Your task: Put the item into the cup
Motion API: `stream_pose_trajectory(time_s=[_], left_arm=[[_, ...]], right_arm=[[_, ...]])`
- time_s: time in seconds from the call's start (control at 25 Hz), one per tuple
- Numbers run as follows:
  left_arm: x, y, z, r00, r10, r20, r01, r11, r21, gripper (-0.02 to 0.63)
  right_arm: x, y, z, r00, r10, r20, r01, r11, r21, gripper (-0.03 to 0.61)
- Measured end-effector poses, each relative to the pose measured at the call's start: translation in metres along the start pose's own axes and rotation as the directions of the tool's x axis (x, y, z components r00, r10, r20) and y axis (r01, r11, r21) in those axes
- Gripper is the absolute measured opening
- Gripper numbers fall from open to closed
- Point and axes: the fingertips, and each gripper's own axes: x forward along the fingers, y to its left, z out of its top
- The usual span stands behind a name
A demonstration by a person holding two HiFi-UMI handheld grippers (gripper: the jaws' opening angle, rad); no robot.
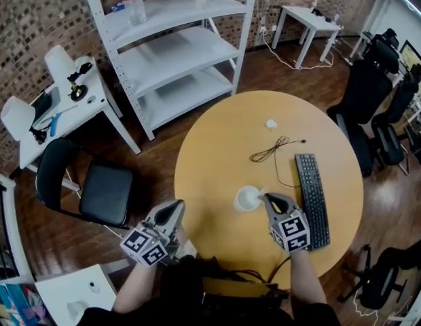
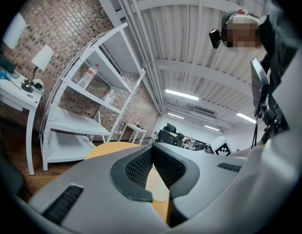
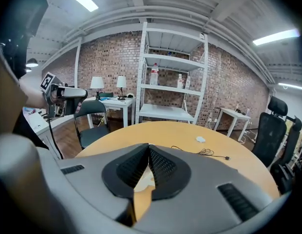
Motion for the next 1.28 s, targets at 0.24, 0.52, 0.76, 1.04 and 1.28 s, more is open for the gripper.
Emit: stream_pose_trajectory(time_s=[0.24,0.52,0.76,1.04,1.28], left_arm=[[-0.023,0.015,0.008,0.997,0.073,0.026,-0.073,0.997,0.007,0.003],[-0.040,0.023,0.002,0.995,0.098,0.016,-0.097,0.995,-0.019,0.003],[-0.038,0.024,0.010,0.996,0.092,0.009,-0.092,0.996,0.005,0.003],[-0.020,0.011,0.010,1.000,0.029,0.001,-0.029,0.999,0.016,0.003],[-0.004,-0.007,0.012,0.999,-0.045,-0.013,0.046,0.998,0.045,0.003]], right_arm=[[0.025,0.015,0.011,0.999,0.029,-0.022,-0.031,0.998,-0.061,0.008],[0.043,0.026,-0.008,0.996,0.047,-0.077,-0.052,0.997,-0.060,0.023],[0.038,0.029,-0.009,0.996,0.049,-0.070,-0.052,0.998,-0.036,0.086],[0.018,0.017,0.002,1.000,-0.006,-0.010,0.006,1.000,-0.013,0.086],[-0.028,-0.006,0.009,0.983,-0.069,0.170,0.042,0.986,0.158,0.086]])
